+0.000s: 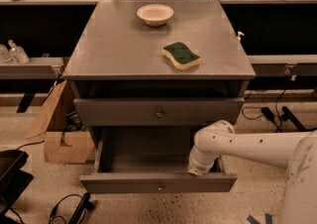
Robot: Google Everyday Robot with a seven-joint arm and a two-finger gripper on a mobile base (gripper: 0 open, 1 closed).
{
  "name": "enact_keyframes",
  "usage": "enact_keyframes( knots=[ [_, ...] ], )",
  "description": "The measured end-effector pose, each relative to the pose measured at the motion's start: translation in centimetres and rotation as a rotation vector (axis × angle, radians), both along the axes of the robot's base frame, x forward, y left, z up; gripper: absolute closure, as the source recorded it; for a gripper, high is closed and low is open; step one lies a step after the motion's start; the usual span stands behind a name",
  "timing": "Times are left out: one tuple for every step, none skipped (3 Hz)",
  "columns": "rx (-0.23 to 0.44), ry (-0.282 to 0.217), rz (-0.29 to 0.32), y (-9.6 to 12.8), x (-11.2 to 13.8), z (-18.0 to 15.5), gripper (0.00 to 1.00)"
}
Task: Open middle drawer
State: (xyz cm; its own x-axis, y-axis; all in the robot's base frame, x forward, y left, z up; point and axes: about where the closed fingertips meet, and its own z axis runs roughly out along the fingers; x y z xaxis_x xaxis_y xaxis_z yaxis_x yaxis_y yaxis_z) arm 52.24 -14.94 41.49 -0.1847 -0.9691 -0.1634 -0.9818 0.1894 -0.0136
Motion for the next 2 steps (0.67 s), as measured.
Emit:
enact_keyframes(
  knots=[
    [0.0, 0.0, 0.0, 0.0, 0.0, 0.05, 1.0],
    [0.0, 0.0, 0.0, 0.0, 0.0, 0.1, 1.0]
  ],
)
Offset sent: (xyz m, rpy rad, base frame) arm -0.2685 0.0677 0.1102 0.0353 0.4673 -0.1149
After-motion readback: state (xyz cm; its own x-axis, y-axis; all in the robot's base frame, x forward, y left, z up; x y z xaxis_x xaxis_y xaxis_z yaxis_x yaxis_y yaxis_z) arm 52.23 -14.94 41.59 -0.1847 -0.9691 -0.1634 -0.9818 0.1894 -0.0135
